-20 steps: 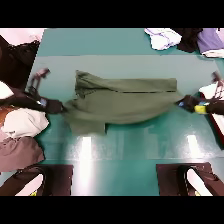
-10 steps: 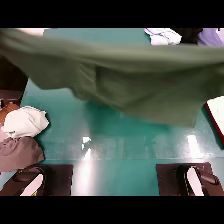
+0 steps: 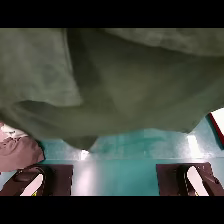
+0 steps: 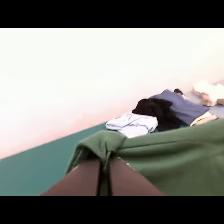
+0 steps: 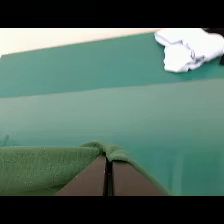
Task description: Fold the shirts.
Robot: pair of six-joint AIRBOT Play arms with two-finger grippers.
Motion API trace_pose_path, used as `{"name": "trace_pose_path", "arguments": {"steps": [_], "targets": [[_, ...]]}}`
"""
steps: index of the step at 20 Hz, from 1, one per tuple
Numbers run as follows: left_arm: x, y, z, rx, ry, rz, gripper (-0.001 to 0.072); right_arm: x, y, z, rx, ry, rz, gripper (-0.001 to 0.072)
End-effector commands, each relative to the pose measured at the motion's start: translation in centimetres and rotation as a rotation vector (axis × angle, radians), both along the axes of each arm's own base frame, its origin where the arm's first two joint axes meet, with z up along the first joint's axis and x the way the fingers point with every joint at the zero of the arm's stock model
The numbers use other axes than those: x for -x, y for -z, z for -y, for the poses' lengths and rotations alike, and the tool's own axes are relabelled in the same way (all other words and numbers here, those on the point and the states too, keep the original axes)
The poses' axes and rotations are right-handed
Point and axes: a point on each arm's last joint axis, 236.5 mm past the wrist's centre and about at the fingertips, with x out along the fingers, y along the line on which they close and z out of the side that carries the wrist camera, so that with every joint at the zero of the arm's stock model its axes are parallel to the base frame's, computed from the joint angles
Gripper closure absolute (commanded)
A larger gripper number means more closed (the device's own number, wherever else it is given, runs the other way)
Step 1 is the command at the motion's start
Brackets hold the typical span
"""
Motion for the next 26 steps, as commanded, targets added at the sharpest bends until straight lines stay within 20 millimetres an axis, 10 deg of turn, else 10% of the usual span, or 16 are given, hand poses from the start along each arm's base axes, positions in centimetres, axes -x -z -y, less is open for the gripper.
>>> {"name": "trace_pose_path", "arguments": {"steps": [1,4,8,14,17,18,19,20,21,26], "targets": [[-6.1,5.5,-2.1,-0.039,-0.106,-0.182,0.0676,-1.4,2.9,2.3,-0.093,0.037,-0.216,0.0694],[-14.0,16.6,-2.1,-0.083,-0.113,-0.507,0.0676,-5.7,7.3,3.1,-0.186,-0.033,-0.376,0.0694],[-21.5,30.6,-1.9,-0.153,-0.087,-0.861,0.0675,-10.9,20.0,1.8,-0.129,-0.109,-0.732,0.0694],[-29.5,43.2,-1.8,-0.165,-0.088,-1.073,0.0674,-19.5,33.0,-3.4,0.07,-0.161,-0.775,0.0694],[-30.8,46.5,-1.8,-0.162,-0.097,-1.128,0.0673,-22.5,35.0,-4.6,0.069,-0.154,-0.701,0.0693],[-31.0,46.9,-2.0,-0.169,-0.105,-1.132,0.0568,-23.3,34.9,-4.6,0.066,-0.146,-0.672,0.0692],[-31.2,46.9,-2.5,-0.175,-0.124,-1.124,0.0218,-23.9,34.7,-4.5,0.064,-0.138,-0.645,0.0687],[-31.4,46.7,-3.0,-0.171,-0.153,-1.122,0.0119,-24.5,34.2,-4.3,0.06,-0.127,-0.616,0.0522],[-31.2,46.7,-3.8,-0.186,-0.171,-1.123,0.0168,-24.8,33.7,-3.8,0.055,-0.115,-0.596,0.0224],[-26.5,47.3,-8.2,-0.166,-0.215,-1.287,0.0173,-22.6,29.5,-0.1,0.066,-0.073,-0.556,0.0179]]}}
